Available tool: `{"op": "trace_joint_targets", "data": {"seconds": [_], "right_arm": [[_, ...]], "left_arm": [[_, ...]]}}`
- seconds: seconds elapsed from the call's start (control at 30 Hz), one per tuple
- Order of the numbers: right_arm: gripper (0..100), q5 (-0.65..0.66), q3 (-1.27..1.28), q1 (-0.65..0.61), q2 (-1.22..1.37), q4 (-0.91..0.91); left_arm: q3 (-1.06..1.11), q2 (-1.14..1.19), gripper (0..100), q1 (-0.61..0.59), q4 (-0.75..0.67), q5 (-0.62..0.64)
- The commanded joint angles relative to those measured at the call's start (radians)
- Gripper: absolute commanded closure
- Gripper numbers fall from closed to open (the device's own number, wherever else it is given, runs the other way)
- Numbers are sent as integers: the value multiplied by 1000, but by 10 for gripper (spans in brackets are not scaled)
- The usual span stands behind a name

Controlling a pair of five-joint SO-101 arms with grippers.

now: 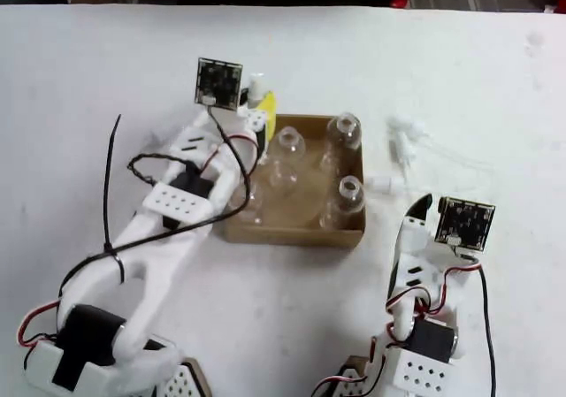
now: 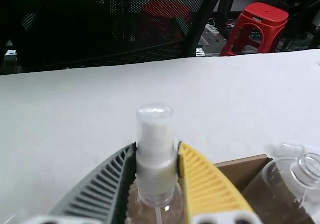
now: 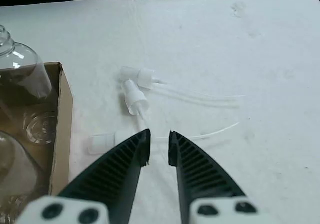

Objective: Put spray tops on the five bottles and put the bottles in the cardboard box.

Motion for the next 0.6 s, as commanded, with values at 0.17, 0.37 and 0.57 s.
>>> {"op": "trace_joint_targets", "data": {"seconds": [0.17,0.37,0.57], "right_arm": [[947,14,9,1,-7,-36],[947,14,9,1,-7,-36],[947,14,9,1,-7,-36]], "left_arm": [[124,-45,969,33,-298,-66],[218,-88,969,61,-408,-115],[285,-163,966,41,-408,-118]]}}
